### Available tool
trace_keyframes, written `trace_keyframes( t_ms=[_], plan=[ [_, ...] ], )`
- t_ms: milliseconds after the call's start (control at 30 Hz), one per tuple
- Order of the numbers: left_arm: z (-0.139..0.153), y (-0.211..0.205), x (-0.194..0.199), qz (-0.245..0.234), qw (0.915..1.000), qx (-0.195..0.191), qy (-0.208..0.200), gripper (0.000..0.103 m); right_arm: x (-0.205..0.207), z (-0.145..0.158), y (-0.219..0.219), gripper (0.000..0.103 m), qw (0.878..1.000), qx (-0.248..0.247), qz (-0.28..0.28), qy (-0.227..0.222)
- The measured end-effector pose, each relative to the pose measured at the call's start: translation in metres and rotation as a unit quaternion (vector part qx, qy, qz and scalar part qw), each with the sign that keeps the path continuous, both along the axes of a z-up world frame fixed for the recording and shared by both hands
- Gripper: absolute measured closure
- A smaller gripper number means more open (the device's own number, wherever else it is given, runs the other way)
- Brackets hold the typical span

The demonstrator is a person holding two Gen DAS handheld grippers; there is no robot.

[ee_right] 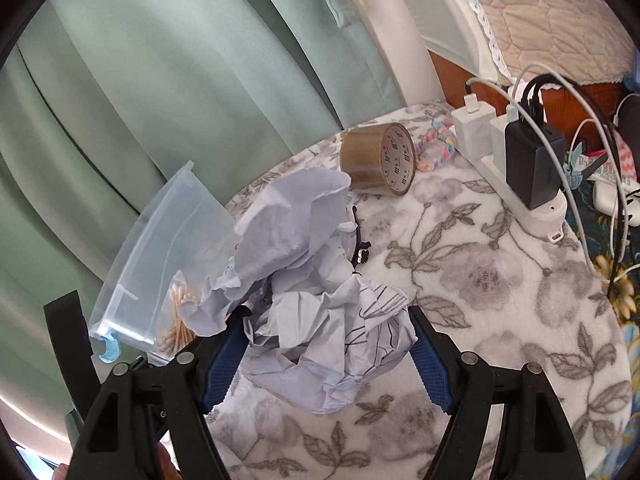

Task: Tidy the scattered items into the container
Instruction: 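Grasp the crumpled white paper with the right gripper while the left grasps the cotton swab bag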

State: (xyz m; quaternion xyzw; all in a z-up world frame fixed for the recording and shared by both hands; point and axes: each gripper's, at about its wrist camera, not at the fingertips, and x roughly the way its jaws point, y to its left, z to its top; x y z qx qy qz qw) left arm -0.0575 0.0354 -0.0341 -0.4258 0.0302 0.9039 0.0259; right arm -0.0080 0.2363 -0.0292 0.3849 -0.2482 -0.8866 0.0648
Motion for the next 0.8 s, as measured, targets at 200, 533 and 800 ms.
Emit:
trace_keyframes(
  t_ms=[200,533,800],
  plan=[
    [-0.002,0.003,0.005,-0.012,0.9997,-0.014,0.016,0.074,0.026,0.023,-0.014,0.024,1.000,0.018,0.000,0.024],
    [-0.029,-0.006,-0.004,0.004,0.9989,0.007,-0.045,0.073,0.039,0.012,-0.023,0.024,0.999,0.041,0.006,-0.006],
    [-0.019,-0.007,0.007,-0.016,0.9995,0.014,-0.022,0.066,0.033,0.004,-0.022,0.024,0.999,0.037,0.011,-0.021]
  ],
)
